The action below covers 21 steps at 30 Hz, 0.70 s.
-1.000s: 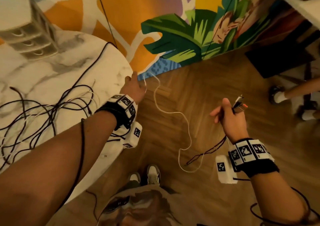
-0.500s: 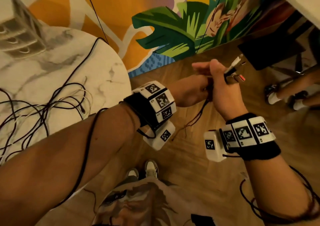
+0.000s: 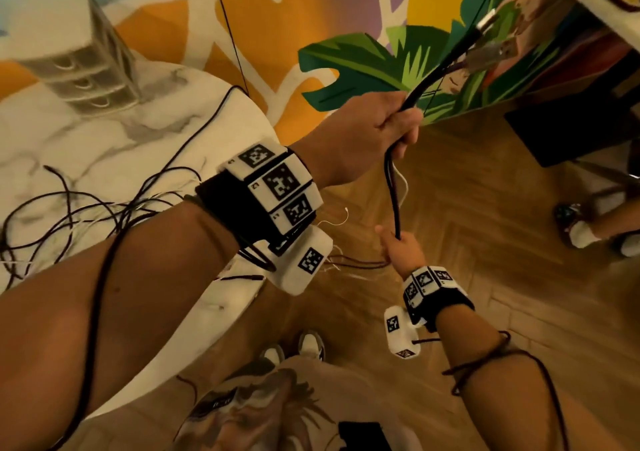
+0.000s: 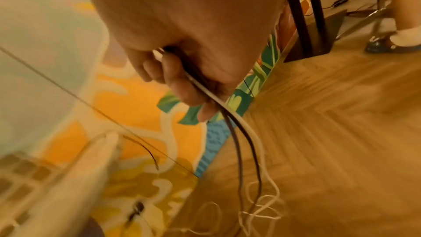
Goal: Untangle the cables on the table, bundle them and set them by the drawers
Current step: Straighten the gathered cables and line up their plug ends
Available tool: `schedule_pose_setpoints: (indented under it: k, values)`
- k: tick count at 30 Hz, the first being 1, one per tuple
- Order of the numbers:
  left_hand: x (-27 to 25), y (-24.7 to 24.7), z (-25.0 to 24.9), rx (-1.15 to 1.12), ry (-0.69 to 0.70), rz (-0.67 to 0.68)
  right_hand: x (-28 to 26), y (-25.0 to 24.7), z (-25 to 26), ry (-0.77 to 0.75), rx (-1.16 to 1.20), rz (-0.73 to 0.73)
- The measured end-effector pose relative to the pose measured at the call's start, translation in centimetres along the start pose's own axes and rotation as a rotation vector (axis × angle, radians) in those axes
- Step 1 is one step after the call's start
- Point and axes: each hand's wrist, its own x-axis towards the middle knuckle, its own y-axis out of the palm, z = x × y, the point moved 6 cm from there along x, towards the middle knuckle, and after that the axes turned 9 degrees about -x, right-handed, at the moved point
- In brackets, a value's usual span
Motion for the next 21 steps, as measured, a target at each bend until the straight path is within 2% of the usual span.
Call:
schedule_pose_setpoints:
  k: [4,7,9,12,17,19,21]
  values:
    - [-1.0,-0.8,0.6,0.041,0.003,-0.025,0.6,1.9,-1.2,0.068,-0.148,0.064]
    - [-1.6,-0.9,2.1,-0.033,-0.047,-0.03,0.5,2.1,-1.3,0.03,-0.372,0.107]
    - [-2.0,-0.2,3.1,-0.083,-0.096,0.015,-0.1,2.3,-0.8,-0.03,-0.484,0.183]
    - [-3.0,1.2,4.6,-0.094,-0.138,0.07,-1.8,1.8,2.2,-0.197,-0.257,0.319]
    - [-4.8,3.3,7.1,0.022,-0.192,0.149,-7.8,-2.5,10.9,-0.506,0.412,0.547]
    - [-5.6,4.2,7.6,0.006,-0.219,0.202,-9.6,-3.1,13.7,-0.561,0.409,0.572]
    - [-6.4,5.0,7.9,-0.04,-0.245,0.222,-10.1,-2.7,15.2,-0.561,0.233,0.493]
